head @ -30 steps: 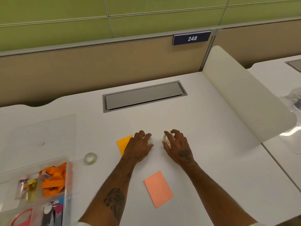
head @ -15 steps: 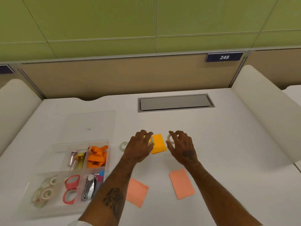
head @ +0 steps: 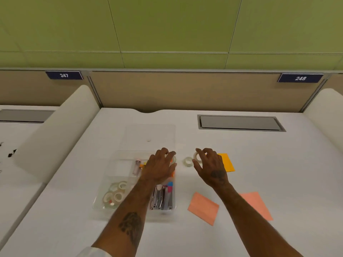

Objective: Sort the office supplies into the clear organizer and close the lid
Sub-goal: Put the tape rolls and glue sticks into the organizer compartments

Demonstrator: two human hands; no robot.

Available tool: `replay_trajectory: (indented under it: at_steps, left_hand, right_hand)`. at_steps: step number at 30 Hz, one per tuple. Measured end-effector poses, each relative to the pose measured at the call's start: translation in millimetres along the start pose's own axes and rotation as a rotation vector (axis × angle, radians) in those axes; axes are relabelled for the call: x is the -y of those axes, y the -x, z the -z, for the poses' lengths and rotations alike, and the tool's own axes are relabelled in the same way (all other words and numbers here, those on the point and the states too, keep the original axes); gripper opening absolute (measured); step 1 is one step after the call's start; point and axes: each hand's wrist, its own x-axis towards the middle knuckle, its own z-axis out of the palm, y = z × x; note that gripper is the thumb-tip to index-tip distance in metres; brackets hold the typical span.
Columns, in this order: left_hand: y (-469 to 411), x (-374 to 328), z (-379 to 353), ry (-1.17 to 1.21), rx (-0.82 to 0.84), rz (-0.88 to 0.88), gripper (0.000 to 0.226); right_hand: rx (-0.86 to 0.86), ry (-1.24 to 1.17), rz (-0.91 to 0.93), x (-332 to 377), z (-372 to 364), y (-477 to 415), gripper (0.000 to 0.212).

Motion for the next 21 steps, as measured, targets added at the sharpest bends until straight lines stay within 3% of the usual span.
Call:
replay_trajectory:
  at_steps: [12, 21]
  left_hand:
    - [92.2, 141.8, 14.7, 0.028, 0.01, 0.057, 0.047]
    - [134.0, 182.9, 8.3, 0.071, 0.088, 0.095, 0.05]
  right_hand:
    - [0.033, -0.039, 0.078, 160.1, -36.2, 0.7, 0.042]
    - [0.098, -0.133, 0.114, 217.6, -47.1, 2.7, 0.043]
